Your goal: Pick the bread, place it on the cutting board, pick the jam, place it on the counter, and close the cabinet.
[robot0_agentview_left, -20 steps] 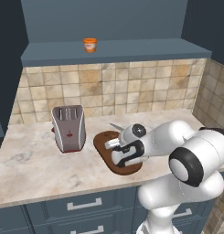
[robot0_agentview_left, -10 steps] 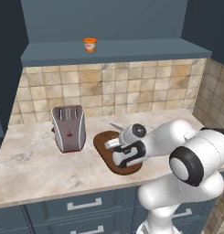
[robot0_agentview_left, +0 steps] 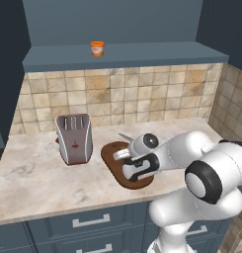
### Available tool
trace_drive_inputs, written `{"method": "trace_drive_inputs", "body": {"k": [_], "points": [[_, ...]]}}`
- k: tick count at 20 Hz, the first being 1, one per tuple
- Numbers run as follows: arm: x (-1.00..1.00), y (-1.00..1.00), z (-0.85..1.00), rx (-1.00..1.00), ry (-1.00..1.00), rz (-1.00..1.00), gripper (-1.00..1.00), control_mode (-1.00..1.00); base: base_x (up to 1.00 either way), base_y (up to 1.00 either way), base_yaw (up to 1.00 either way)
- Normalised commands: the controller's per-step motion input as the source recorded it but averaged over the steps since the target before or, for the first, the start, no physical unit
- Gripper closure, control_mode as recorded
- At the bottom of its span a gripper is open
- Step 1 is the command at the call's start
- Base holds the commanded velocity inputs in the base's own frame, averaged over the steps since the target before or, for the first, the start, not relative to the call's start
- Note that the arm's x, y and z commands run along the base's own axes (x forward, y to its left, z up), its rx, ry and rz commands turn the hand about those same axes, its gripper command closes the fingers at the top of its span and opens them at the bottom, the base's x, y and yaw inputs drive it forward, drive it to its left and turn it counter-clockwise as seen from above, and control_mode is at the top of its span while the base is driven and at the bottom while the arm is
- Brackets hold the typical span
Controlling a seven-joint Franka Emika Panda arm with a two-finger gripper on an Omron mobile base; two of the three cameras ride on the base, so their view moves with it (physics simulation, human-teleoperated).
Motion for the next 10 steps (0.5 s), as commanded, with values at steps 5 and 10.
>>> {"method": "trace_drive_inputs", "body": {"k": [5, 10], "points": [[0.00, 0.00, 0.31, 0.00, -0.04, 0.01, -1.00, -1.00, 0.00, 0.00, 0.00], [-0.01, 0.00, 0.30, 0.00, -0.04, 0.02, -1.00, -1.00, 0.00, 0.00, 0.00]]}}
